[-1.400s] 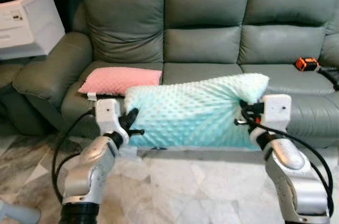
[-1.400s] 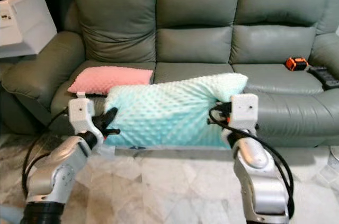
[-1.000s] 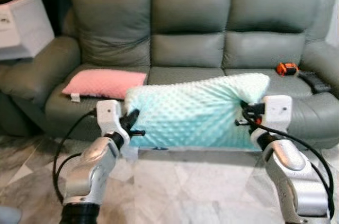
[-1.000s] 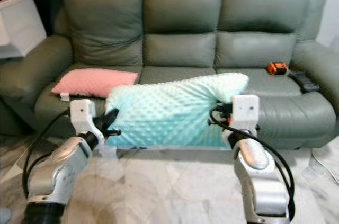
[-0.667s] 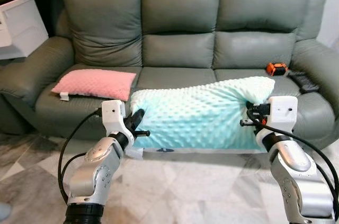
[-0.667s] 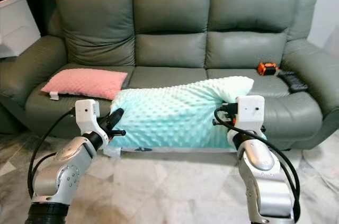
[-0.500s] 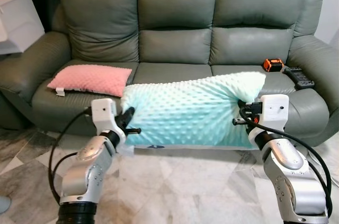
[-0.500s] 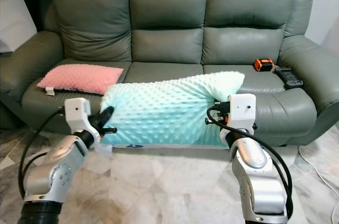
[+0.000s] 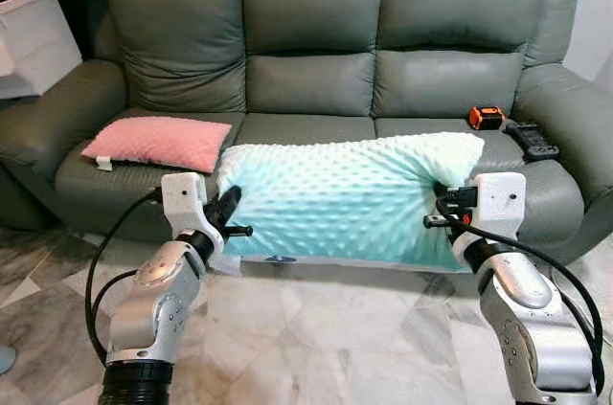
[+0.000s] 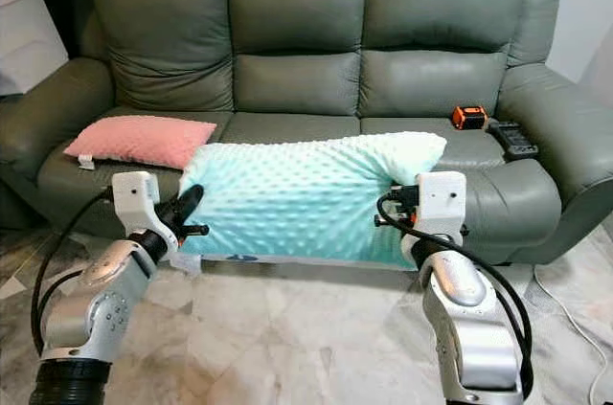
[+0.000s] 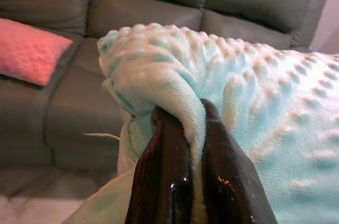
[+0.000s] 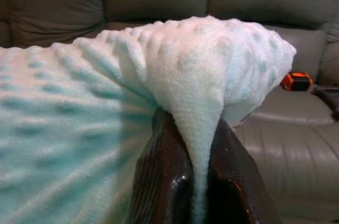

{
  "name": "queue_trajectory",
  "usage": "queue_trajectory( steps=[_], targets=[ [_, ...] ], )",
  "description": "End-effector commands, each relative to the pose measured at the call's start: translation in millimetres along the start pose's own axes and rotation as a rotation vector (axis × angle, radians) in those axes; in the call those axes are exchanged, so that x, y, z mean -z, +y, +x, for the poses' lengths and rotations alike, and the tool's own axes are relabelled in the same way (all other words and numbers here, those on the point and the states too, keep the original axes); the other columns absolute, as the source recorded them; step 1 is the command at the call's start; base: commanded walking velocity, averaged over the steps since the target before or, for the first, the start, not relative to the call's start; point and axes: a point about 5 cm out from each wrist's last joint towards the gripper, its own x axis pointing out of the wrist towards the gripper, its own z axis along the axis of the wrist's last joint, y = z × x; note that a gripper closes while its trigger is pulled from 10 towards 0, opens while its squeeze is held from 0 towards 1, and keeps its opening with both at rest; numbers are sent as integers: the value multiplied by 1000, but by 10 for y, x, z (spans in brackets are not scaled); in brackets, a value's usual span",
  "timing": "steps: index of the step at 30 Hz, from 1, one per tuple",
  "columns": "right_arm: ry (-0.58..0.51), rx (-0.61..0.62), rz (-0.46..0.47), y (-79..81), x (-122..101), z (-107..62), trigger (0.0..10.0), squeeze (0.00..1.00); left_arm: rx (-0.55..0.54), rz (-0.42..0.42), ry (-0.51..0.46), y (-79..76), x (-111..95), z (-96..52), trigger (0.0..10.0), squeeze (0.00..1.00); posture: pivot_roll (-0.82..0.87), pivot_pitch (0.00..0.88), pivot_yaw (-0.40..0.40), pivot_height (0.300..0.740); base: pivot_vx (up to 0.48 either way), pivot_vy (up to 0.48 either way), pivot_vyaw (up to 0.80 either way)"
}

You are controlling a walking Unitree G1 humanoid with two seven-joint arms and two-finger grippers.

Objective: Move the pillow to the sofa

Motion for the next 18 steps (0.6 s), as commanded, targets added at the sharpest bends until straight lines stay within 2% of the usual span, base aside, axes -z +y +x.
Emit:
queue_trajectory(
  steps=[1,18],
  targets=[
    [-42,-8,-2,12,-82,-1,10000,0,3,1,-19,31,-41,5,10000,0,-131,0,42,740,345,0,0],
    [-47,-8,-1,18,-89,-1,10000,0,26,13,-19,3,-32,9,10000,0,-135,0,45,740,451,0,0]
  ],
)
